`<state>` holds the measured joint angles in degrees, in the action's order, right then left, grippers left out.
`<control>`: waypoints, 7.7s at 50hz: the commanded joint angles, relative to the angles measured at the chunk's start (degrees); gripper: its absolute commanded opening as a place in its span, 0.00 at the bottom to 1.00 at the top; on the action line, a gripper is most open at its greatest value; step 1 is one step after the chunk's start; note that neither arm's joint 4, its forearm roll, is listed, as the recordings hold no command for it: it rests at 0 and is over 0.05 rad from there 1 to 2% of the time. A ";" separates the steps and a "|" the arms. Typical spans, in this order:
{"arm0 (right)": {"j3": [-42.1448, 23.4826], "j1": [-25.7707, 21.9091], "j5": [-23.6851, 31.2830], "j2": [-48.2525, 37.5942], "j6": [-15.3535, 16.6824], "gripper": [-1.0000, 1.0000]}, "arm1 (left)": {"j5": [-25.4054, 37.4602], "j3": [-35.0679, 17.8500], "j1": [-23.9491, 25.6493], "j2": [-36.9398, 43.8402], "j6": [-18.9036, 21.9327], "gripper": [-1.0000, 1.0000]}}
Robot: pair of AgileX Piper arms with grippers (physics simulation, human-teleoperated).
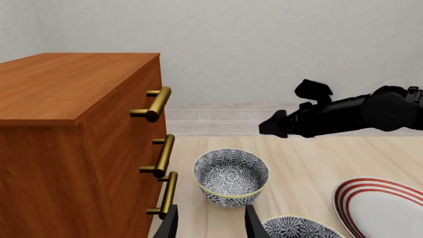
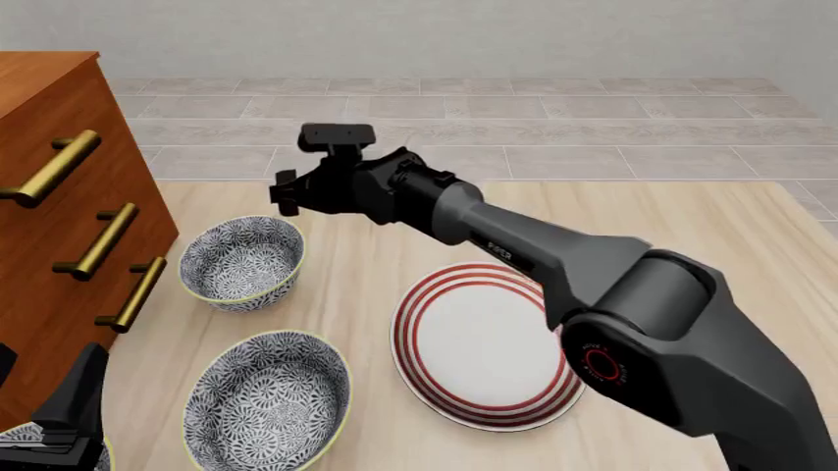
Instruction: Pick up the bowl and put it in the front on the plate.
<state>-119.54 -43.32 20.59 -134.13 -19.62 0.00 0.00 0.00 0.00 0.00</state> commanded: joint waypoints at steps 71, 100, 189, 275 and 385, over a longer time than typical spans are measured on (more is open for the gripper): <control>-6.28 -2.41 -1.16 -13.05 -4.25 1.00 | 0.00 0.00 0.00 0.00 0.00 1.00; -6.65 -2.98 -1.91 -15.77 -5.08 1.00 | 0.00 0.00 0.00 0.00 0.00 1.00; -3.27 3.63 1.87 -2.00 -6.15 0.00 | 0.00 0.00 0.00 0.00 0.00 1.00; 49.23 10.22 -6.04 38.71 -11.42 0.00 | 0.00 0.00 0.00 0.00 0.00 1.00; 80.84 19.98 -20.45 45.42 -12.37 0.00 | 0.00 0.00 0.00 0.00 0.00 1.00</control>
<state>-37.80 -23.41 0.90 -86.42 -32.52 0.00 0.00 0.00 0.00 0.00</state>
